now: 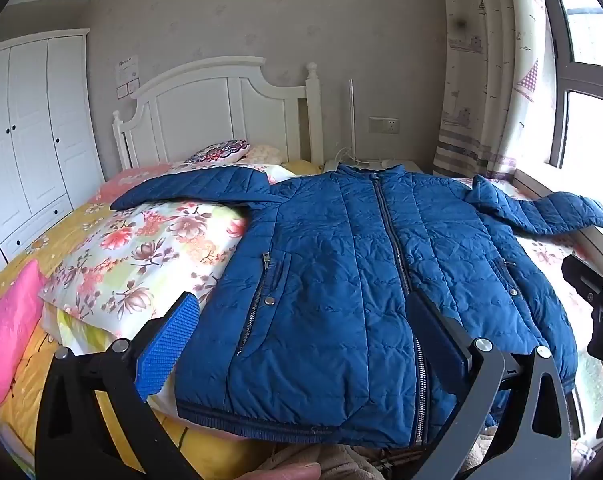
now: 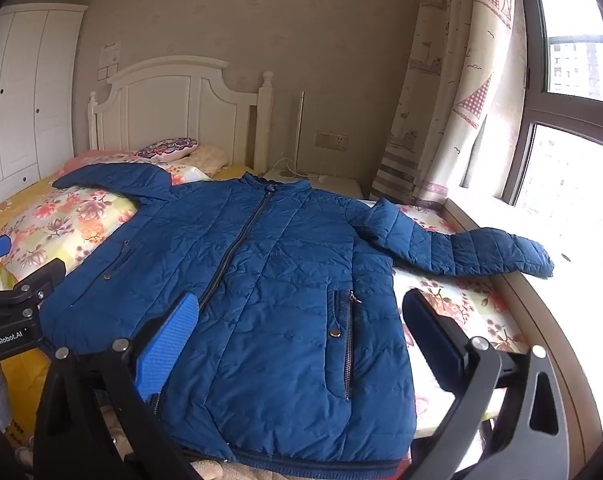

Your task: Fold large clothes

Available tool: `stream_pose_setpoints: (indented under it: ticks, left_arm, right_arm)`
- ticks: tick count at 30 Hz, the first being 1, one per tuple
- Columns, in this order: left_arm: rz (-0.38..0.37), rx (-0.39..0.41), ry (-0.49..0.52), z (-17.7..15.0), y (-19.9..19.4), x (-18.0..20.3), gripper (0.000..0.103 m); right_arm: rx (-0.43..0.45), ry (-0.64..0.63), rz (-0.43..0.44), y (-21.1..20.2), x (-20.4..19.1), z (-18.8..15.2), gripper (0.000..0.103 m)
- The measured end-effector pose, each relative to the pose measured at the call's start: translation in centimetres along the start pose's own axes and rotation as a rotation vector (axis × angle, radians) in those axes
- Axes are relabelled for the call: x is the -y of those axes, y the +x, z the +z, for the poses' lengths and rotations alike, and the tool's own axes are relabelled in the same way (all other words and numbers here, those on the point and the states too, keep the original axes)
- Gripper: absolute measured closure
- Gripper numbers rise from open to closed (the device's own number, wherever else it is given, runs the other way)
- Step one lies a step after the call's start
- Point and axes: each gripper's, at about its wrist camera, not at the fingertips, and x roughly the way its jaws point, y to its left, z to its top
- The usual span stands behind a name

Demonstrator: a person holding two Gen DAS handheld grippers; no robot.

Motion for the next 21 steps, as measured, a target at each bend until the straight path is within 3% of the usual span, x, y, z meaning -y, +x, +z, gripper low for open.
stream_pose_setpoints:
  ticks: [21]
  left_arm:
    - [-0.003,-0.004,-0.016,-0.28,0.09,-0.8,0.004]
  right_arm:
    - [-0.014,0.003,0.011,0.18,0.04,-0.11,0.002]
